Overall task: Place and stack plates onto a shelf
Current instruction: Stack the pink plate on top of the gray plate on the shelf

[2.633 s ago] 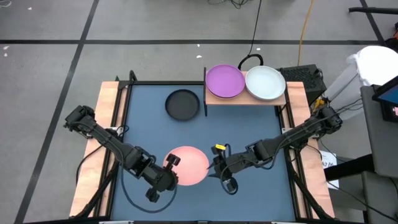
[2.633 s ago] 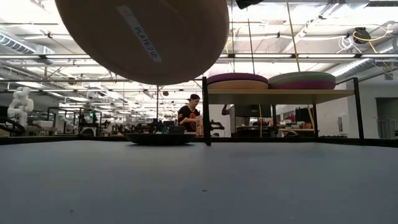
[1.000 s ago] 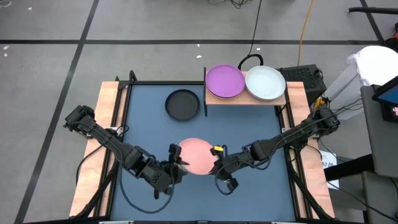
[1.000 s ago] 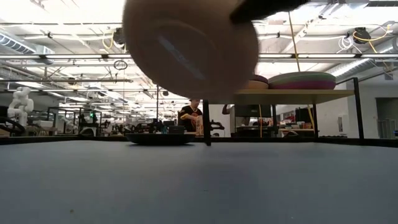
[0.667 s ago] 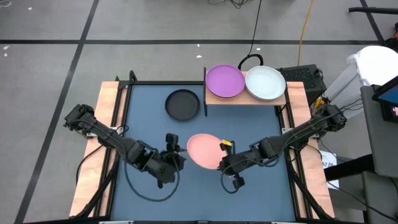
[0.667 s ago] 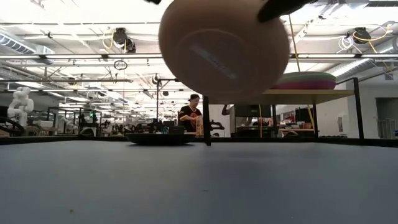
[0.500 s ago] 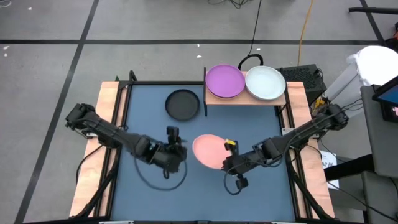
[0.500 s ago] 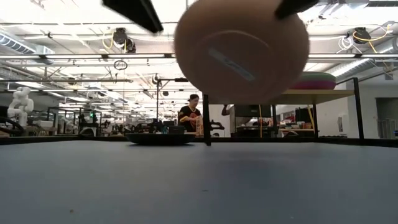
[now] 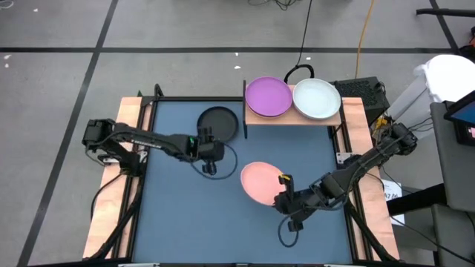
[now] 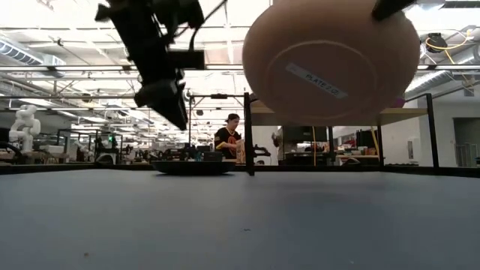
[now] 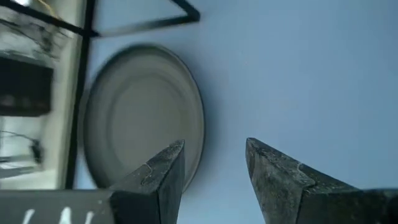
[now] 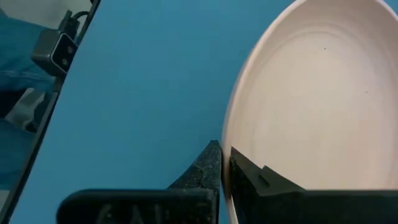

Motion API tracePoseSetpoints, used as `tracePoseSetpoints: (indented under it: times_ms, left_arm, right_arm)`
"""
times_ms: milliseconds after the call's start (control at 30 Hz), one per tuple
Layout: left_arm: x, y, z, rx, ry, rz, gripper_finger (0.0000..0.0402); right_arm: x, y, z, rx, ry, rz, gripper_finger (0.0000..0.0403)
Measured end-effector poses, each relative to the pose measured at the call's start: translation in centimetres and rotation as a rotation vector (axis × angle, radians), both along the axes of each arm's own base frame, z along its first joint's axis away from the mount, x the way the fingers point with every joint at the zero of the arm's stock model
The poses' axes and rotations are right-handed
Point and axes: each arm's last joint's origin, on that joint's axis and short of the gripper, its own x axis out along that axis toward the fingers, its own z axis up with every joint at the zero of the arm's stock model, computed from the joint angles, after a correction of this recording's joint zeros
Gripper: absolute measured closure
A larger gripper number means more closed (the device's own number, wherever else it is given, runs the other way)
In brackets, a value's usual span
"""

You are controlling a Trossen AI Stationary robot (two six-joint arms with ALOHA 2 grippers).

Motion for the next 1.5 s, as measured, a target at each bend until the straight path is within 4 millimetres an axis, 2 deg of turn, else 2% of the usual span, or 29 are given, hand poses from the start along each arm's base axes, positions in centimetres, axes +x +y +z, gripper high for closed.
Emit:
tracePoseSetpoints:
  times_ms: [200,400,533,733,967,1067,1167,1500]
  left_arm:
    - [-0.2,2.3,-0.8,-0.084,-0.016,0.030,0.0227]
    - [-0.2,2.3,-0.8,-0.133,-0.022,0.032,0.0227]
    - [0.0,2.2,-0.8,-0.172,-0.038,0.009,0.0227]
    - [0.0,2.2,-0.8,-0.187,-0.038,-0.015,0.0227]
    - [0.0,2.1,-0.8,-0.203,-0.038,-0.025,0.0227]
    - [0.0,2.0,-0.8,-0.209,-0.043,-0.016,0.0227]
    - [0.0,2.1,-0.8,-0.214,-0.047,-0.006,0.0227]
    - [0.1,1.7,-0.8,-0.217,-0.048,-0.013,0.0227]
  right_arm:
    - [-0.5,0.7,0.0,0.022,0.005,-0.022,0.0399]
    - [-1.0,0.5,0.5,-0.014,-0.044,-0.099,0.0399]
    - [-1.5,-0.7,2.4,0.011,-0.169,-0.248,0.0399]
    - [-2.1,-1.9,5.1,-0.030,-0.342,-0.373,0.0399]
    - [-0.9,-3.8,9.9,-0.147,-0.438,-0.402,0.0399]
    - [-0.8,-5.1,12.1,-0.173,-0.442,-0.421,0.0399]
    - [-1.0,-6.6,13.3,-0.210,-0.407,-0.460,0.0399]
    - [-1.8,-10.5,15.3,-0.243,-0.282,-0.552,0.0399]
